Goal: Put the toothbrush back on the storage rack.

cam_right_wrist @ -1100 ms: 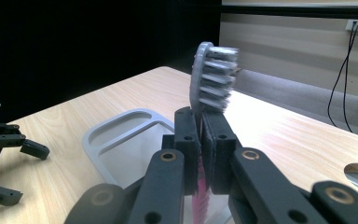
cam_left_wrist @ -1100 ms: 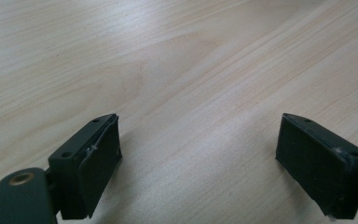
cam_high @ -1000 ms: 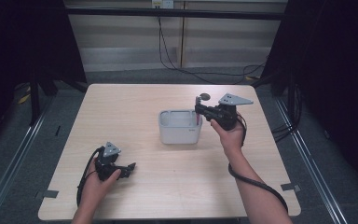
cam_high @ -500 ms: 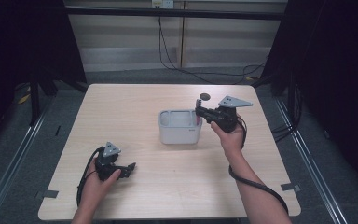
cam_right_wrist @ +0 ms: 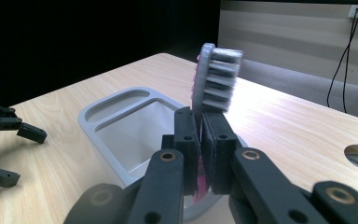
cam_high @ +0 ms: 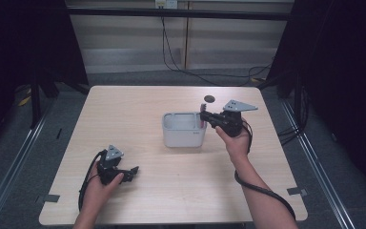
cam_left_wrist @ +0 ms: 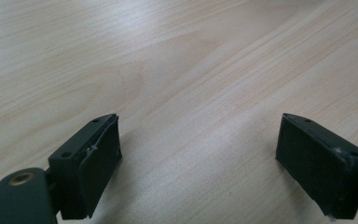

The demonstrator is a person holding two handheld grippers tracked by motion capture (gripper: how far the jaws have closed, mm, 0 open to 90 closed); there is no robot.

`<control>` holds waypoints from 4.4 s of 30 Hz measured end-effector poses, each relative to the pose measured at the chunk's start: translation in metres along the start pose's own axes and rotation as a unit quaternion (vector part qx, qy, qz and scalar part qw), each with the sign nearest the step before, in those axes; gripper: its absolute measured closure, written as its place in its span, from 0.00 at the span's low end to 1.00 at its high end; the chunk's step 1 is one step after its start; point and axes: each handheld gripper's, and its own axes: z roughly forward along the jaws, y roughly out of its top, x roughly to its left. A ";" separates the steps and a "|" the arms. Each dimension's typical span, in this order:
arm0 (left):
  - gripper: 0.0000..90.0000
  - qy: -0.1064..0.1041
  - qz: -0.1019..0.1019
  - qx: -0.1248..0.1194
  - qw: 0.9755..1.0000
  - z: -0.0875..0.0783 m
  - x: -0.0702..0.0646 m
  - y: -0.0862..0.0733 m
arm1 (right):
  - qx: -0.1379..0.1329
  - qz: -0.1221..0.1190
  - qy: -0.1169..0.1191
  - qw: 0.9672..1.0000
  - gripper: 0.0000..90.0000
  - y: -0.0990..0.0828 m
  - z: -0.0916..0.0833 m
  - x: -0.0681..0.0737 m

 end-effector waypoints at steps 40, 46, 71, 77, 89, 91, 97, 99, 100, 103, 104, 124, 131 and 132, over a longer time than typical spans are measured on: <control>0.15 0.000 0.000 0.000 1.000 0.000 0.000 0.000 | 0.018 0.007 -0.026 0.999 0.55 0.005 -0.006 0.000; 0.15 0.000 0.000 0.000 1.000 0.000 0.000 0.000 | 0.025 0.004 -0.027 0.999 0.47 0.006 -0.008 0.002; 0.15 0.000 0.000 0.000 1.000 0.000 0.000 0.000 | 0.070 -0.001 -0.020 0.997 0.30 -0.002 -0.030 -0.003; 0.15 0.000 0.000 0.000 1.000 0.000 0.000 0.000 | 0.074 0.003 -0.024 0.997 0.29 -0.006 -0.038 -0.006; 0.15 0.000 0.000 0.000 1.000 0.000 0.000 0.000 | 0.087 0.000 -0.024 0.996 0.26 -0.013 -0.051 -0.008; 0.15 0.000 0.000 0.000 1.000 0.000 0.000 0.000 | 0.089 -0.002 -0.026 0.996 0.26 -0.014 -0.053 -0.009; 0.15 0.000 0.000 0.000 1.000 0.000 0.000 0.000 | 0.098 -0.002 -0.025 0.995 0.26 -0.020 -0.057 -0.010; 0.15 0.000 0.000 0.000 1.000 0.000 0.000 0.000 | 0.098 -0.004 -0.025 0.995 0.26 -0.023 -0.058 -0.011; 0.15 0.000 0.000 0.000 1.000 0.000 0.000 0.000 | 0.099 -0.003 -0.025 0.995 0.26 -0.024 -0.059 -0.011; 0.15 0.000 0.000 0.000 1.000 0.000 0.000 0.000 | 0.102 -0.002 -0.023 0.995 0.26 -0.027 -0.060 -0.012; 0.15 0.000 0.000 0.000 1.000 0.000 0.000 0.000 | 0.103 -0.003 -0.023 0.994 0.26 -0.028 -0.061 -0.012; 0.15 0.000 0.000 0.000 1.000 0.000 0.000 0.000 | 0.145 -0.005 -0.013 0.989 0.25 -0.058 -0.064 -0.012; 0.15 0.000 0.000 0.000 1.000 0.000 0.000 0.000 | 0.151 -0.010 -0.010 0.988 0.25 -0.064 -0.063 -0.012; 0.15 0.000 0.000 0.000 1.000 0.000 0.000 0.000 | 0.150 -0.009 -0.010 0.989 0.25 -0.065 -0.063 -0.012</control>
